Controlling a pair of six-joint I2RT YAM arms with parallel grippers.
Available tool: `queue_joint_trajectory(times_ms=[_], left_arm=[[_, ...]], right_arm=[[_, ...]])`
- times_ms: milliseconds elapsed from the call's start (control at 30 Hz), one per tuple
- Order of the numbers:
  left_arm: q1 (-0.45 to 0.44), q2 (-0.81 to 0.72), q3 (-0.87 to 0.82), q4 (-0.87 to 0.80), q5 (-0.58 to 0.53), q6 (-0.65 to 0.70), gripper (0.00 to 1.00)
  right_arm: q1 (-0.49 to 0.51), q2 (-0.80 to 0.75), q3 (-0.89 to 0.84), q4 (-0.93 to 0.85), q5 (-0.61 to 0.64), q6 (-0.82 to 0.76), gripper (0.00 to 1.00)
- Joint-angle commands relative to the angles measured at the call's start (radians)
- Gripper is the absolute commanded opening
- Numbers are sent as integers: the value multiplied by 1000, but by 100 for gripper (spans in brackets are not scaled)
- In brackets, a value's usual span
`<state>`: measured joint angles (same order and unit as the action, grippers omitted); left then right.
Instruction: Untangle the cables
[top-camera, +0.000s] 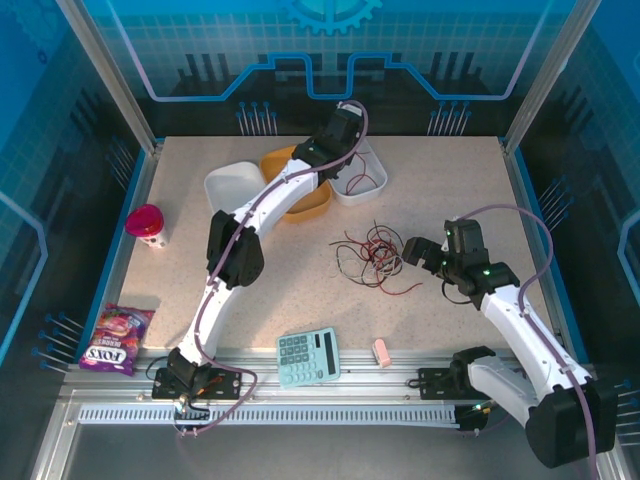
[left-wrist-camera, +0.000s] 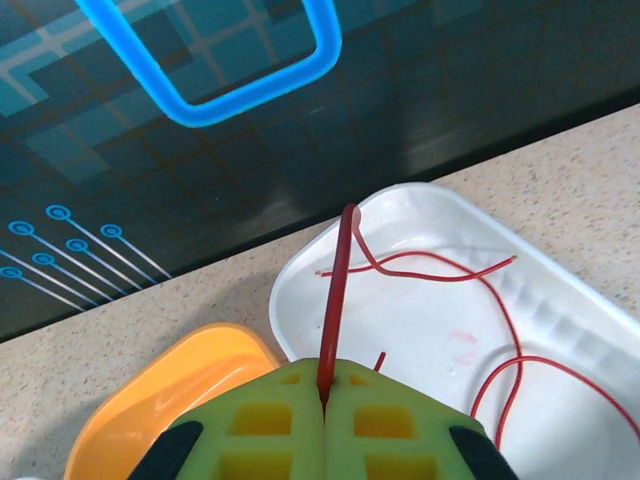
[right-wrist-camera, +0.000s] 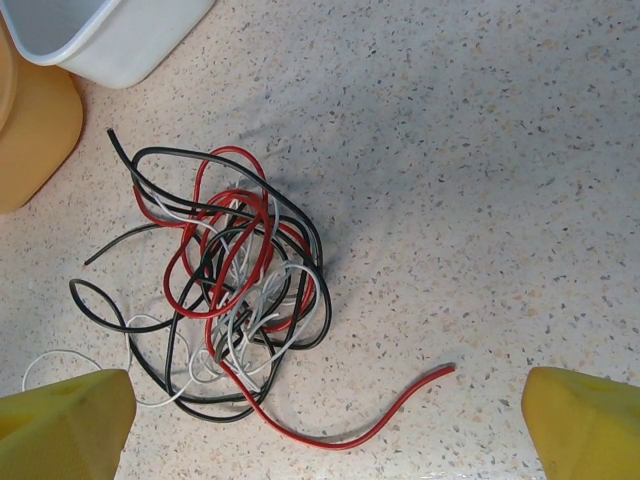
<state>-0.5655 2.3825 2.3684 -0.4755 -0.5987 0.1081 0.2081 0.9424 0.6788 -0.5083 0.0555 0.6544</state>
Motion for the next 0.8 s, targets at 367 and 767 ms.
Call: queue_joint_trajectory(times_ms=[367, 767], left_arm=[[2, 18, -20, 37, -21, 52, 0], [-30, 58, -53, 79, 22, 92, 0]], right_arm=[[-8, 13, 34, -12, 1, 2, 100], [-9, 4, 24, -15, -2, 3, 100]])
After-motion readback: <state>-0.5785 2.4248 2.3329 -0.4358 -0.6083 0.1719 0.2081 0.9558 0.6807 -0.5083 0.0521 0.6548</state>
